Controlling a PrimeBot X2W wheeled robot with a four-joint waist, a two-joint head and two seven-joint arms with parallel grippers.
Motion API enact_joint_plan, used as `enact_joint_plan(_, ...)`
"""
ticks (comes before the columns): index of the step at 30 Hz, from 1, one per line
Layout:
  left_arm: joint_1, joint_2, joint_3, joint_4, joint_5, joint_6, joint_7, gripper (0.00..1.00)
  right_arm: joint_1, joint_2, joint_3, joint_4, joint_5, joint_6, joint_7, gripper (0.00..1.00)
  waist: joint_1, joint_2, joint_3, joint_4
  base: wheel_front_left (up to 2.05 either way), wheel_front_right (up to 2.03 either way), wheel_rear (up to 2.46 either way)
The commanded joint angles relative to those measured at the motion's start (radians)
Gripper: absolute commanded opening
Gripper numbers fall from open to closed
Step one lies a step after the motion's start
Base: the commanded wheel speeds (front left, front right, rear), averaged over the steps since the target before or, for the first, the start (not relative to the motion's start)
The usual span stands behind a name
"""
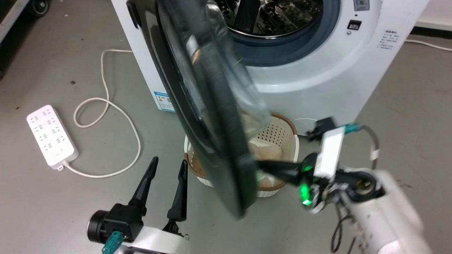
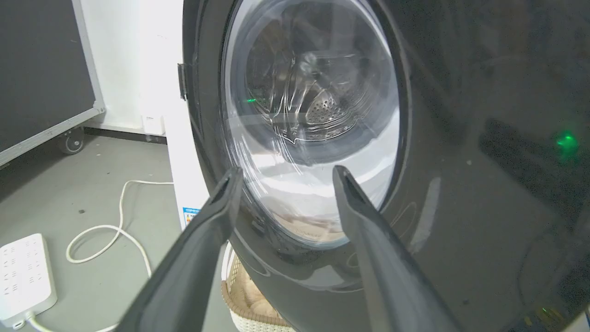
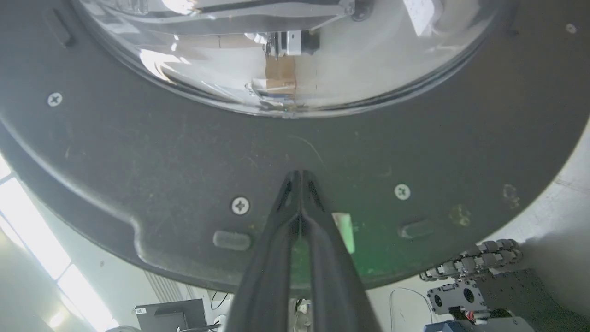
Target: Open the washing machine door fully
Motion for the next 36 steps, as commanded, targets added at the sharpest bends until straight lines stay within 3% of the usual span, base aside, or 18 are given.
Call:
enact_joint_plan(1, 0.013, 0.0, 0.003, 0.012, 0.002, -0.008, -0.005, 1.0, 0.032, 0.004, 0.053, -0.029, 0.043, 0.001, -0.029, 0.0, 0.0001, 0.0, -0.004, 0.005, 0.0, 0.0, 0.0)
enact_joint_plan(7, 0.013, 0.0, 0.013, 0.024, -0.006, -0.015, -0.005, 1.0, 0.078, 0.004, 0.227, -0.088, 0.125, 0.001, -0.134, 0.0, 0.0001, 0.0, -0.009, 0.021, 0.0, 0.0, 0.0)
enact_joint_plan(12, 0.014, 0.0, 0.032, 0.025, -0.013, -0.017, -0.005, 1.0, 0.069, 0.003, 0.256, -0.101, 0.151, 0.001, -0.212, 0.0, 0.0001, 0.0, -0.013, 0.022, 0.0, 0.0, 0.0)
enact_joint_plan(13, 0.015, 0.0, 0.038, 0.024, -0.014, -0.018, -0.005, 1.0, 0.066, -0.002, 0.256, -0.105, 0.15, 0.001, -0.227, 0.05, 0.0001, 0.0, -0.015, 0.019, 0.0, 0.0, 0.0)
enact_joint_plan(14, 0.016, 0.0, 0.045, 0.024, -0.015, -0.019, -0.005, 1.0, 0.064, -0.011, 0.255, -0.111, 0.144, 0.001, -0.245, 0.36, 0.0001, 0.0, -0.017, 0.015, 0.0, 0.0, 0.0)
enact_joint_plan(15, 0.018, 0.0, 0.052, 0.024, -0.015, -0.021, -0.005, 1.0, 0.063, -0.02, 0.254, -0.117, 0.139, 0.001, -0.262, 1.0, 0.0001, 0.0, -0.02, 0.01, 0.0, 0.0, 0.0)
enact_joint_plan(20, 0.032, 0.0, 0.08, 0.037, -0.017, -0.036, -0.005, 1.0, 0.085, -0.094, 0.232, -0.186, 0.083, 0.001, -0.367, 1.0, 0.0001, 0.0, -0.049, -0.02, 0.0, 0.0, 0.0)
enact_joint_plan(24, 0.038, 0.007, 0.106, 0.05, -0.028, -0.052, -0.005, 1.0, 0.117, -0.185, 0.2, -0.302, -0.078, 0.001, -0.549, 1.0, 0.0001, 0.0, -0.071, -0.056, 0.0, 0.0, 0.0)
enact_joint_plan(28, 0.047, 0.02, 0.122, 0.063, -0.043, -0.066, -0.005, 1.0, 0.172, -0.288, 0.181, -0.41, -0.334, 0.001, -0.777, 1.0, 0.0001, 0.0, -0.095, -0.09, 0.0, 0.0, 0.0)
enact_joint_plan(32, 0.065, 0.032, 0.143, 0.065, -0.05, -0.072, -0.005, 1.0, 0.236, -0.361, 0.159, -0.419, -0.664, 0.001, -1.019, 1.0, 0.0001, 0.0, -0.113, -0.124, 0.0, 0.0, 0.0)
enact_joint_plan(36, 0.081, 0.037, 0.151, 0.064, -0.051, -0.076, -0.005, 1.0, 0.318, -0.334, 0.065, -0.397, -0.952, 0.001, -1.181, 1.0, 0.0001, 0.0, -0.124, -0.142, 0.0, 0.0, 0.0)
